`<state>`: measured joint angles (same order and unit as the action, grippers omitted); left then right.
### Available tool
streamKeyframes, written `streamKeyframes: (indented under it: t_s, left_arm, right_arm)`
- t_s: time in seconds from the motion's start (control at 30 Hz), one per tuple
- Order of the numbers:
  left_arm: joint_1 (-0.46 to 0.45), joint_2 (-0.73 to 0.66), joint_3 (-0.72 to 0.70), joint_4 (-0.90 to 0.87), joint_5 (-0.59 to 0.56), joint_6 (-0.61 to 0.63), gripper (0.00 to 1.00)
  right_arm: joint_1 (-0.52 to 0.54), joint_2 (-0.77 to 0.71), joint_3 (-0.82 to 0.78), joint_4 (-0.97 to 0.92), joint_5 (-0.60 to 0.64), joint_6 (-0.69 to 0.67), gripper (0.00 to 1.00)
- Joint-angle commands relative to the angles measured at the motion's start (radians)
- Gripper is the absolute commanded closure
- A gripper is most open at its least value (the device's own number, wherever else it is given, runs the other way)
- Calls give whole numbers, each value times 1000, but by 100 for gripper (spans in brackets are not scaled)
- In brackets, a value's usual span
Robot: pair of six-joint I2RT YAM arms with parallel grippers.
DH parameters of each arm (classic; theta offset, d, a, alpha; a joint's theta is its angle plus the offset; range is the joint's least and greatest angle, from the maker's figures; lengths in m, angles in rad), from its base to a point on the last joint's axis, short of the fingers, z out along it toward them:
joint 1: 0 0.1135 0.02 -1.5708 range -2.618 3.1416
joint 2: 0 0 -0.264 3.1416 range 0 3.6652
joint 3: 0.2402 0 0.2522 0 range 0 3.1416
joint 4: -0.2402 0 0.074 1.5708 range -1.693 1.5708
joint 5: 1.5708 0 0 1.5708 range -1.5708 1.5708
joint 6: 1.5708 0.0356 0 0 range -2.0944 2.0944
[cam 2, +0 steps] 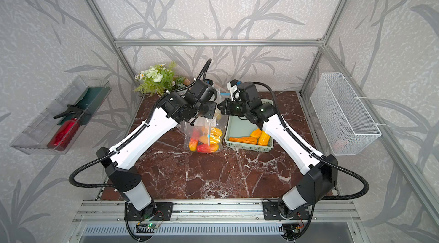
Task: Place the mango in a zip-top bag and seal the zipper
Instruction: Pick up the zipper food storage bag at the center of the board.
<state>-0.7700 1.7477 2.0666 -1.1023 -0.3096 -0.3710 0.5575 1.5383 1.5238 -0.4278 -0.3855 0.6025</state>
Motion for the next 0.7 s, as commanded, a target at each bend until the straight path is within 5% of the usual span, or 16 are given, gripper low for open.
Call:
streamKeyframes:
  t_s: [0.0, 0.3, 0.67]
  left_arm:
    - [11, 7, 102, -168, -74, -65, 100]
    - [21, 8, 141, -307, 46, -230, 100]
    - [36, -21, -81, -132, 184, -308, 100]
  right_arm:
    - [3, 37, -5, -75, 24, -29, 100]
    - [5, 150, 9, -116, 97, -93, 100]
    - [14, 184, -39, -137, 76, -100, 100]
